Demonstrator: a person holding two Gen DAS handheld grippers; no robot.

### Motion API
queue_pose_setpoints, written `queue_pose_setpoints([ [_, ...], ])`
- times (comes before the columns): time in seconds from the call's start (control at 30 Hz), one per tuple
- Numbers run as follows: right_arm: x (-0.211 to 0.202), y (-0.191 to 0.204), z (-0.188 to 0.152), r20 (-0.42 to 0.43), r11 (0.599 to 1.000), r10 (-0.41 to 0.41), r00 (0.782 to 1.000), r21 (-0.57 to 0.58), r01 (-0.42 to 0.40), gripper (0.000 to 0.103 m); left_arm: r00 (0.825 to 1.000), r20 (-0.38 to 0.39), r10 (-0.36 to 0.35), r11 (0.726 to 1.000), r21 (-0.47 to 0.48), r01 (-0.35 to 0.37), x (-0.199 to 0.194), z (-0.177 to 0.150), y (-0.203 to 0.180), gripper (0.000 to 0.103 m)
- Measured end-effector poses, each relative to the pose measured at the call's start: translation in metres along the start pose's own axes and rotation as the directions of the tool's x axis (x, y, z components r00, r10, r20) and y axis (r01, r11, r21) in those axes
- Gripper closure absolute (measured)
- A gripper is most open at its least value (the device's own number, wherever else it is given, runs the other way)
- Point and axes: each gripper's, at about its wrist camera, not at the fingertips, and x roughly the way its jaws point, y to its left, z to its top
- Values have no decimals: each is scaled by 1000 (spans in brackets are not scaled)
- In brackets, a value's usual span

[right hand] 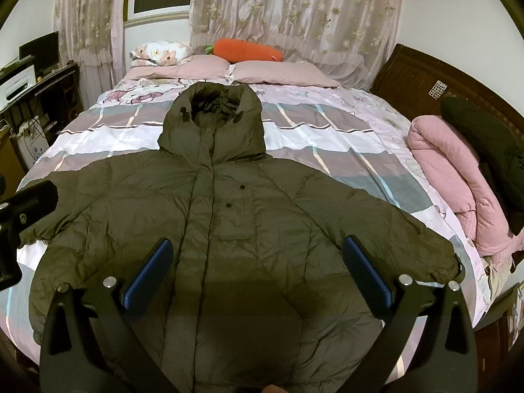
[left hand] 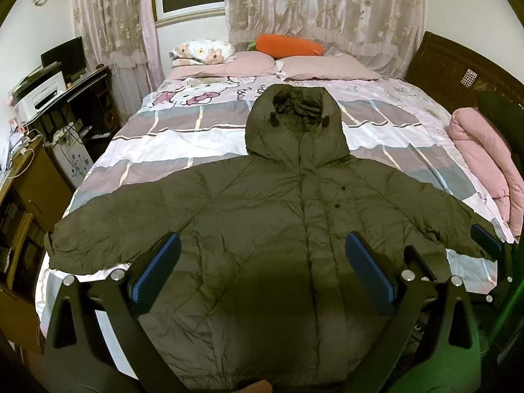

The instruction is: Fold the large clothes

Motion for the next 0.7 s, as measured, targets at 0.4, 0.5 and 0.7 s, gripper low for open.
queue_pose_setpoints([
  [0.4, 5, 0, -12, -5, 1000, 2, 1000, -3, -2, 1, 1000, -3, -1, 1000, 0, 1, 0, 1, 1, 2],
  [0.5, 6, 0, -16, -9, 1000, 2, 1000, -5, -2, 1, 1000, -3, -2, 1000, 0, 2, 0, 1, 1, 2],
  [0.7, 7, 0, -20, -11, 1000, 1, 1000, -7, -2, 1, 1000, -5, -1, 1000, -1, 1, 0, 2, 1, 2],
])
